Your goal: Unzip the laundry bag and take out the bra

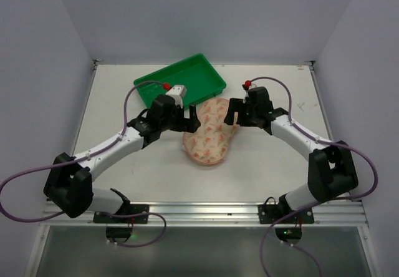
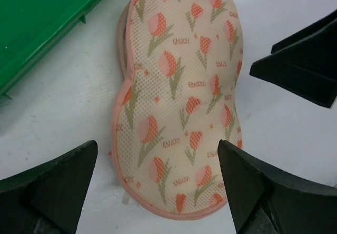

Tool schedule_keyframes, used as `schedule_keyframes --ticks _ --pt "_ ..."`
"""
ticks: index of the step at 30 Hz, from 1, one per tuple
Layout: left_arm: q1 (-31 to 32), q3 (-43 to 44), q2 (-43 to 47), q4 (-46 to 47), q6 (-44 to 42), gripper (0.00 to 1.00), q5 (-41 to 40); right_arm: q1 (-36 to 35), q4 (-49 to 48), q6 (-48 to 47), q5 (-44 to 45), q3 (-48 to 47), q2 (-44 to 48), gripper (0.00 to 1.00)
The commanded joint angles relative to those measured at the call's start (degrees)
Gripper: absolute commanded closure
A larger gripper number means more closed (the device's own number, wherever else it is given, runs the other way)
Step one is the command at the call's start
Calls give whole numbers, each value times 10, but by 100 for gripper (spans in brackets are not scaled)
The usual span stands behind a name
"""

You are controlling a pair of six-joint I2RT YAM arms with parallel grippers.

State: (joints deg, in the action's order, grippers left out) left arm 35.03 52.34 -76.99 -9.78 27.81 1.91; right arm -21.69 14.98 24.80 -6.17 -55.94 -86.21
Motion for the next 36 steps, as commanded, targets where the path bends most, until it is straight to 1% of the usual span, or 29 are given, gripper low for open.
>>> schedule_keyframes --ticks 1,5,6,10,13,14,18,19,20,21,23,24,25,26,28,29,30,36 --pt "-12 43 -38 -2 -51 1 -1 1 2 -53 -32 -34 28 17" --pt "-22 84 -116 -5 -31 8 7 1 26 -37 -45 -18 97 13" --pt "-25 94 -127 -3 -18 8 12 1 30 -34 -52 -6 132 12" --pt "-39 116 -176 29 0 11 40 1 47 -17 -58 36 225 7" --pt "-51 141 -213 40 -2 16 49 1 61 -5 -53 65 284 5" --pt "-55 147 -230 42 -4 20 55 1 63 0 -53 72 296 5" --pt "-58 170 -266 47 -16 29 90 1 65 11 -55 112 351 5" --pt "-58 173 -279 53 -22 37 116 1 70 19 -56 123 371 4" --pt "-58 173 -280 53 -22 37 124 1 70 19 -56 123 371 4" --pt "-58 174 -285 52 -23 47 131 2 73 24 -58 123 375 4" --pt "-58 174 -288 53 -23 55 143 1 86 26 -59 128 376 4" --pt "-58 173 -288 54 -22 64 146 1 87 28 -56 130 378 4" --pt "-58 172 -287 56 -21 67 148 1 87 29 -56 135 380 4" --pt "-58 172 -286 59 -21 74 151 1 87 30 -55 138 383 4" --pt "-58 179 -283 61 -29 84 155 1 87 32 -56 139 390 4" --pt "-58 181 -279 61 -30 90 156 1 87 32 -56 139 393 4" --pt "-58 183 -277 61 -31 100 158 1 89 33 -57 139 395 4" --pt "-56 198 -259 62 -26 100 186 1 100 38 -54 135 411 4"
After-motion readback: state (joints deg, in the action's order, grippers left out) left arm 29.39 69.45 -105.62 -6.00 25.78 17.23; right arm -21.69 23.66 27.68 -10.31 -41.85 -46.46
